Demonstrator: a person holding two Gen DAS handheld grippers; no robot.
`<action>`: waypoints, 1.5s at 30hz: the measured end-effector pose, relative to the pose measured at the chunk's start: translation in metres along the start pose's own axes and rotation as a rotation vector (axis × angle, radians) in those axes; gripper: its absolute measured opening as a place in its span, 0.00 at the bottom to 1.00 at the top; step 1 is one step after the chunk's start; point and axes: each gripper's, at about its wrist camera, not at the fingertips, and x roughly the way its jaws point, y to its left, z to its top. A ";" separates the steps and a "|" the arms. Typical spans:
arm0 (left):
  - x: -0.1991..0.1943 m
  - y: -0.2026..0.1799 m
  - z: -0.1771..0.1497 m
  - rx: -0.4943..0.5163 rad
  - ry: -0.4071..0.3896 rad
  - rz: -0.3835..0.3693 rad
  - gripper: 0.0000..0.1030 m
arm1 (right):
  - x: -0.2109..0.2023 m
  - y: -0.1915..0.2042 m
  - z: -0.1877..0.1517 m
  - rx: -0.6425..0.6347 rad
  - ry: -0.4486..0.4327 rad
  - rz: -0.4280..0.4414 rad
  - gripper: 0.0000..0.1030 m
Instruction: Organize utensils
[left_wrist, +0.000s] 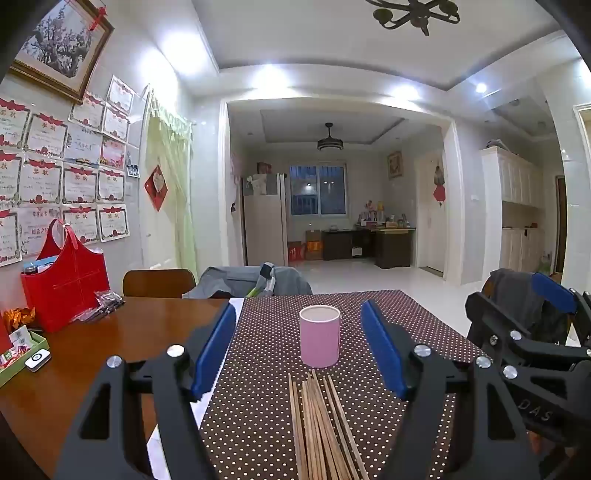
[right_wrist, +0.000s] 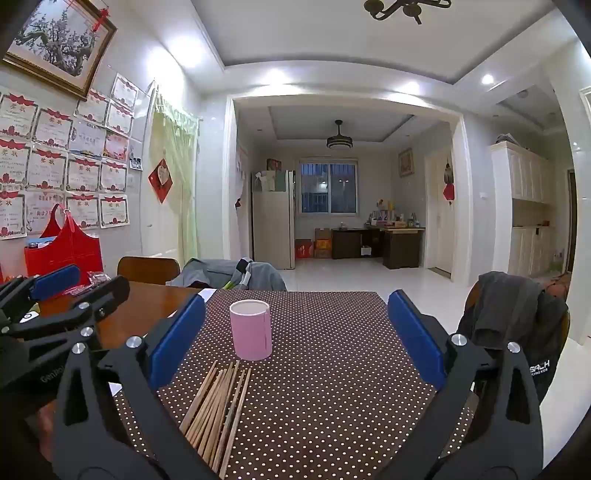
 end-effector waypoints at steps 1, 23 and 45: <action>0.000 0.000 0.000 0.002 0.000 0.000 0.68 | 0.000 0.000 0.000 0.007 0.007 0.002 0.94; 0.001 0.000 0.003 0.000 0.003 -0.005 0.68 | 0.001 -0.001 -0.001 0.007 0.009 0.002 0.94; -0.001 0.002 -0.003 0.003 0.007 -0.008 0.68 | 0.006 -0.007 -0.006 0.014 0.020 0.001 0.94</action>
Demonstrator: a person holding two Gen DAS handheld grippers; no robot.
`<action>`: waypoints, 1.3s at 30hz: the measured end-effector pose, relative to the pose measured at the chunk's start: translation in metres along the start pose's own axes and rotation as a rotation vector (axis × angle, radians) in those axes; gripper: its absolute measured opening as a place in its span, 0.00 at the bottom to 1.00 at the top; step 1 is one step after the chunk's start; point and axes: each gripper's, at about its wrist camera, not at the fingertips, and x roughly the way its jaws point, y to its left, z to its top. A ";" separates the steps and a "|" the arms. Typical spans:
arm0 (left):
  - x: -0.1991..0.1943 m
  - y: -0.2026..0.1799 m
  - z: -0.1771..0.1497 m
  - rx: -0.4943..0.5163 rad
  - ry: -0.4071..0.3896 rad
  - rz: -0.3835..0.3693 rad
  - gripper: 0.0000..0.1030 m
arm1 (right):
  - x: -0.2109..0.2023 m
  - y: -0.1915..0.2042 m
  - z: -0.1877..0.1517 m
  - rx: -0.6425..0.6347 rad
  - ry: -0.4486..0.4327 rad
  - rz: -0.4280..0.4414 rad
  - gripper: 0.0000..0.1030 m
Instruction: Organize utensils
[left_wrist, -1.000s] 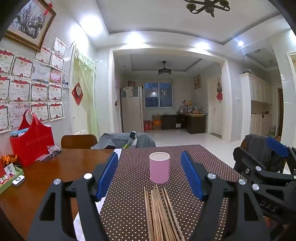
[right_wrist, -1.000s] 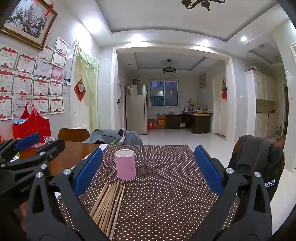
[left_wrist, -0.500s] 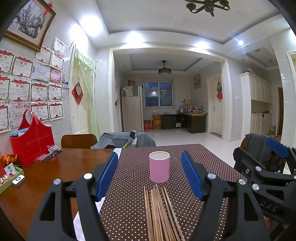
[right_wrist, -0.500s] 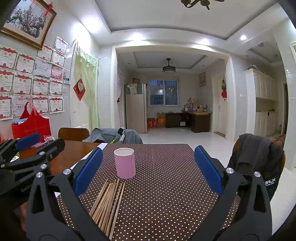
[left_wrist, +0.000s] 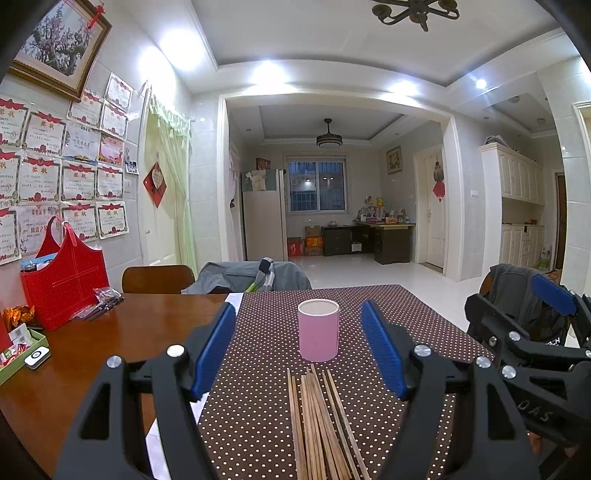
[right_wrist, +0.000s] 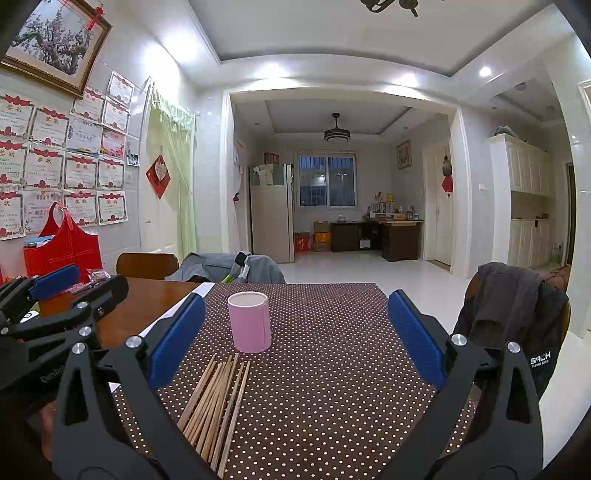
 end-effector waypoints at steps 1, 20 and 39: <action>0.001 0.000 0.000 0.000 0.001 0.001 0.68 | 0.001 0.000 -0.002 0.001 0.001 0.000 0.94; 0.008 0.000 -0.012 -0.004 0.019 0.004 0.68 | 0.000 -0.002 -0.012 0.010 0.024 0.008 0.94; 0.013 0.003 -0.010 -0.005 0.039 0.012 0.68 | 0.006 0.003 -0.010 0.018 0.055 0.021 0.94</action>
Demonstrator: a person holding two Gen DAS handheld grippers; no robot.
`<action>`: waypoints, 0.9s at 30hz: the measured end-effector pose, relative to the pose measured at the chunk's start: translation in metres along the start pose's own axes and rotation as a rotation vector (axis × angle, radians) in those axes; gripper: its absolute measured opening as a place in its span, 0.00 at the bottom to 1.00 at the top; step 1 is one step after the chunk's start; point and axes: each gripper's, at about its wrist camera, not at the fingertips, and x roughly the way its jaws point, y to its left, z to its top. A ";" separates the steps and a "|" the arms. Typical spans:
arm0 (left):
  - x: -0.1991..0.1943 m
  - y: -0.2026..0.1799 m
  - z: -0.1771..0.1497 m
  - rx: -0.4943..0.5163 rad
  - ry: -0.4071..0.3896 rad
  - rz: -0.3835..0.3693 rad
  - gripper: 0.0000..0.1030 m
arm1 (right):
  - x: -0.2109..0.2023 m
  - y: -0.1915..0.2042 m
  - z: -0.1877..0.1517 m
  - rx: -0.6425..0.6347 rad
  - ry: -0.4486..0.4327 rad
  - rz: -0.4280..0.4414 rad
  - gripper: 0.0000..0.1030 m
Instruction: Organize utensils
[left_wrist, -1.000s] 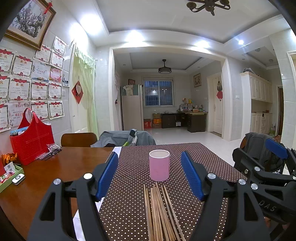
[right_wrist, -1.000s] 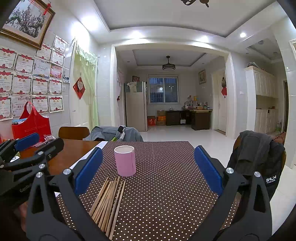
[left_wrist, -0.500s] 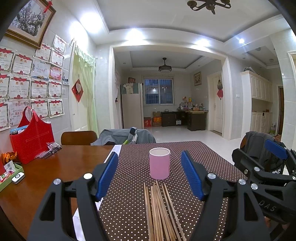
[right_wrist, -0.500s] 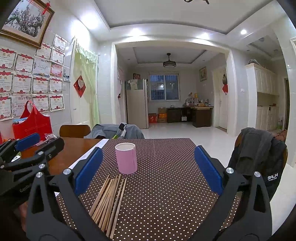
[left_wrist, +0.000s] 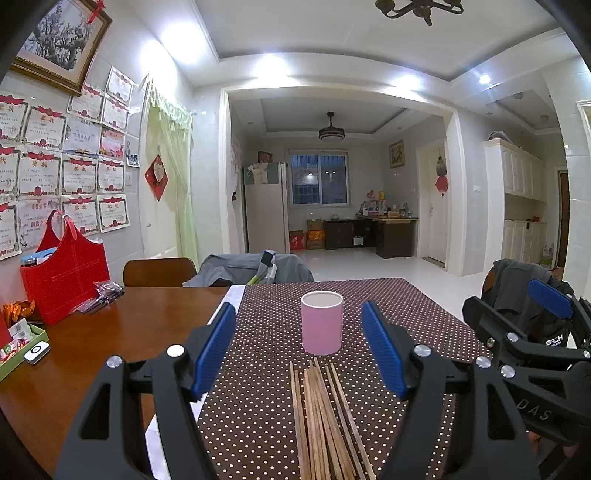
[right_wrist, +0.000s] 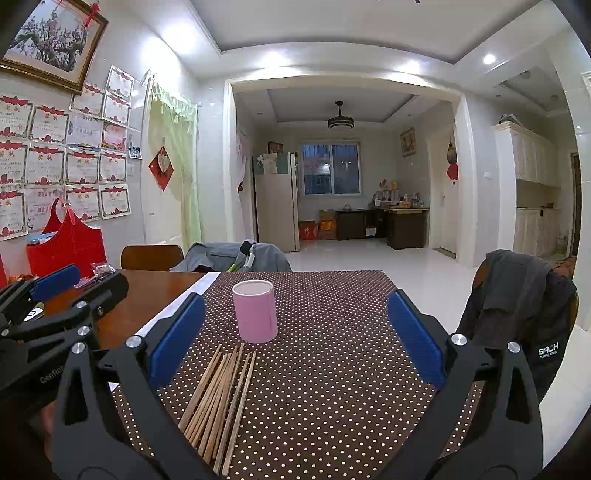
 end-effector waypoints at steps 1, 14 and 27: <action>0.001 0.000 0.000 0.000 0.003 0.000 0.68 | 0.000 0.000 0.000 0.000 0.001 0.001 0.94; 0.014 0.002 -0.003 0.001 0.034 0.003 0.68 | 0.012 0.005 0.002 0.000 0.044 0.007 0.94; 0.088 0.032 -0.022 -0.049 0.365 -0.108 0.67 | 0.080 0.011 -0.016 0.030 0.311 0.146 0.94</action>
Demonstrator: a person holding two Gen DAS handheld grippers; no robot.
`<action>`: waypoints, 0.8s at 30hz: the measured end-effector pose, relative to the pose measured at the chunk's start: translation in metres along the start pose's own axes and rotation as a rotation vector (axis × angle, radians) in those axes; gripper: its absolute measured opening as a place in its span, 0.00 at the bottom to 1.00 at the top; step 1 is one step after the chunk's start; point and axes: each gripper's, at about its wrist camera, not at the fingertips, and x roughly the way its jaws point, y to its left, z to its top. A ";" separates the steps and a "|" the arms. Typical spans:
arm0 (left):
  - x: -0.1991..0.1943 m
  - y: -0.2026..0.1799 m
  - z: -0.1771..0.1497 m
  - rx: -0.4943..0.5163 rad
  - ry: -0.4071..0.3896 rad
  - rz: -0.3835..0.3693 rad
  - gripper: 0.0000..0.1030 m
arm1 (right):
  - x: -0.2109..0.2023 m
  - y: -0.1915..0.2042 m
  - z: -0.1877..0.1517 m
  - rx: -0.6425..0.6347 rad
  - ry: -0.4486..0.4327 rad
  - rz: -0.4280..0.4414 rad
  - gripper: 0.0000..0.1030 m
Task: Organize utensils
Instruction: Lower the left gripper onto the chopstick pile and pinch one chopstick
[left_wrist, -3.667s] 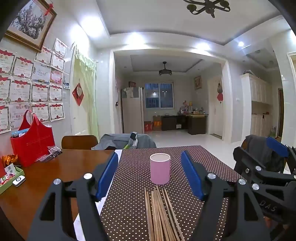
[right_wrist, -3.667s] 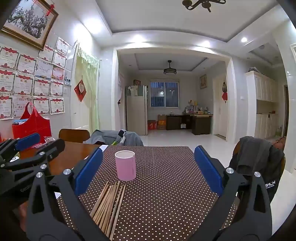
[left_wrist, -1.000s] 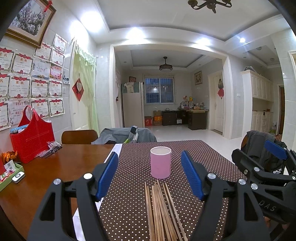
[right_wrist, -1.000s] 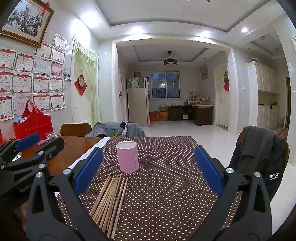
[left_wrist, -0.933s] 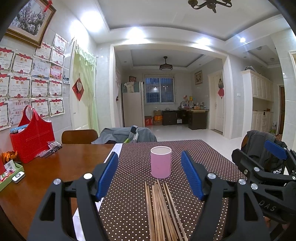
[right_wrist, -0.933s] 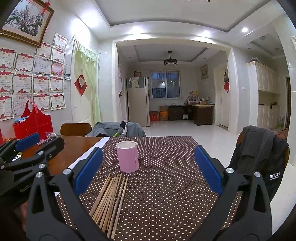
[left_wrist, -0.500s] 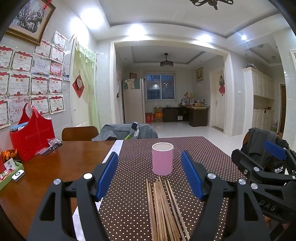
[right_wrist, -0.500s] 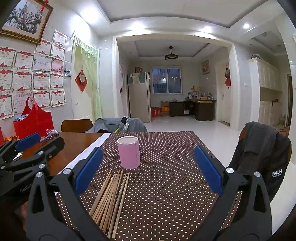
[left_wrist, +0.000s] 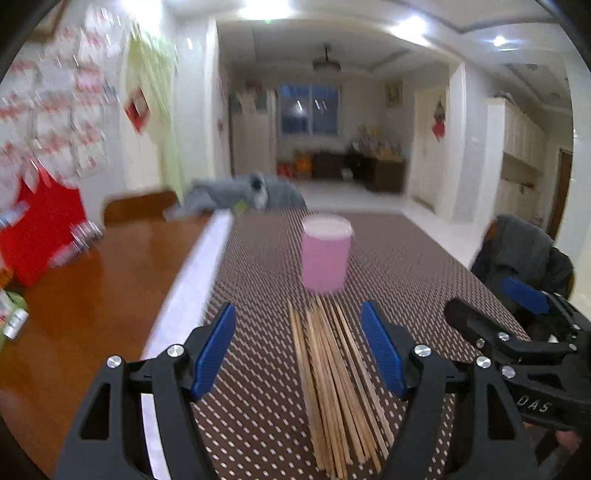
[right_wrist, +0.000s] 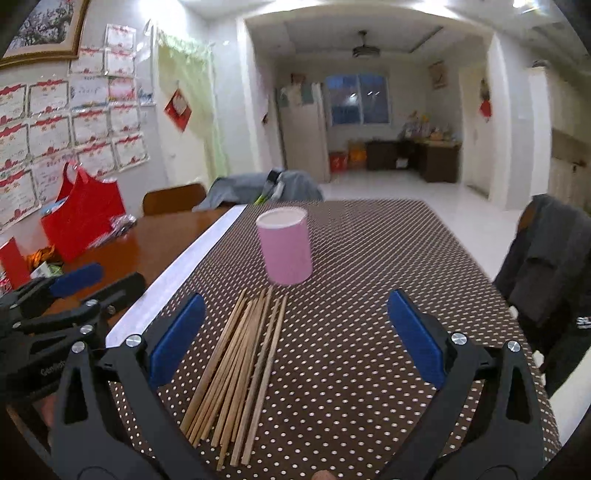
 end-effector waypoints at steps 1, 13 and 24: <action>0.008 0.005 0.000 -0.012 0.037 -0.019 0.67 | 0.004 0.001 -0.001 -0.006 0.017 0.010 0.94; 0.110 0.048 -0.021 -0.115 0.443 -0.124 0.67 | 0.069 -0.003 -0.016 -0.006 0.287 0.032 0.94; 0.168 0.037 -0.034 -0.068 0.592 -0.069 0.67 | 0.116 -0.017 -0.025 0.032 0.507 -0.014 0.94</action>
